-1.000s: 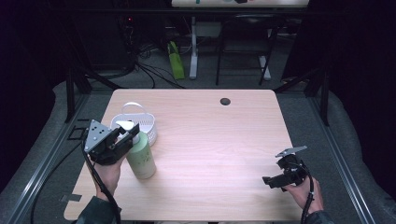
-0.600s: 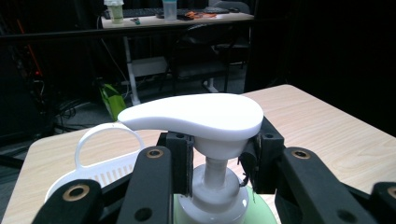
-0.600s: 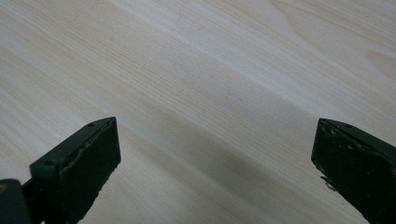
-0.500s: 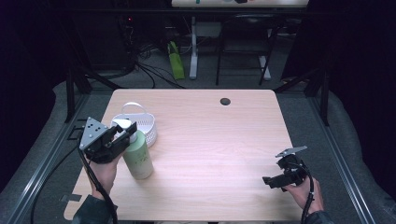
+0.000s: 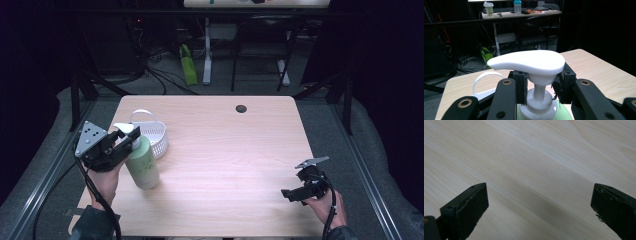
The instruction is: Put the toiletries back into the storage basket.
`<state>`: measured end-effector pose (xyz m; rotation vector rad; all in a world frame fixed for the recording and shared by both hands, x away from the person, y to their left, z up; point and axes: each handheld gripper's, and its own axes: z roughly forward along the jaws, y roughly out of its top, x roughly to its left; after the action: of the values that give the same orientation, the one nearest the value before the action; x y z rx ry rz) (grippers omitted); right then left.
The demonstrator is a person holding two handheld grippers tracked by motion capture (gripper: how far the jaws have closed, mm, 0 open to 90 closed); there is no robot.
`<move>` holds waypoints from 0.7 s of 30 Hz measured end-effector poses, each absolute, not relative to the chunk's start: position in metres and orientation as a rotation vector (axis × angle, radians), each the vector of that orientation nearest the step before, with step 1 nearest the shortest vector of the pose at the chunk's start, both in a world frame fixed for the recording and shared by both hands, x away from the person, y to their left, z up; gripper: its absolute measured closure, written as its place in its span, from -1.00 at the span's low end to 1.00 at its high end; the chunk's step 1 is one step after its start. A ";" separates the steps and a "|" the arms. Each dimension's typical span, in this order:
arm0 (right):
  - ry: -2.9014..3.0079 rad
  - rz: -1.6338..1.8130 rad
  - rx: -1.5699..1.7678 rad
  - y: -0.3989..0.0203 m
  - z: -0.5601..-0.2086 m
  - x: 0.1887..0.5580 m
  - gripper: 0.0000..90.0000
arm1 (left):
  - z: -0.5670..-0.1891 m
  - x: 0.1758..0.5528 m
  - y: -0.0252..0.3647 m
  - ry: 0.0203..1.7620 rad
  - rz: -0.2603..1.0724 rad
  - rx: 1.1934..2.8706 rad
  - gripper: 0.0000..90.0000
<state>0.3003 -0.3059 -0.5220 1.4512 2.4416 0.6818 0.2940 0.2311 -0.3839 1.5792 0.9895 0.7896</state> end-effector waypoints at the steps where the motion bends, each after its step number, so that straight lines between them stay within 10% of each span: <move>1: 2.442 0.682 1.451 -0.306 -0.522 0.300 -0.98 | -0.384 0.294 0.231 0.990 0.790 1.579 0.49; 21: 2.439 0.684 1.459 -0.306 -0.522 0.300 -0.97 | -0.361 0.295 0.235 0.964 0.800 1.573 0.49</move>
<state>0.3002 -0.3065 -0.5216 1.4594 2.4391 0.6837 0.2948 0.2347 -0.3610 1.5726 0.9635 0.8001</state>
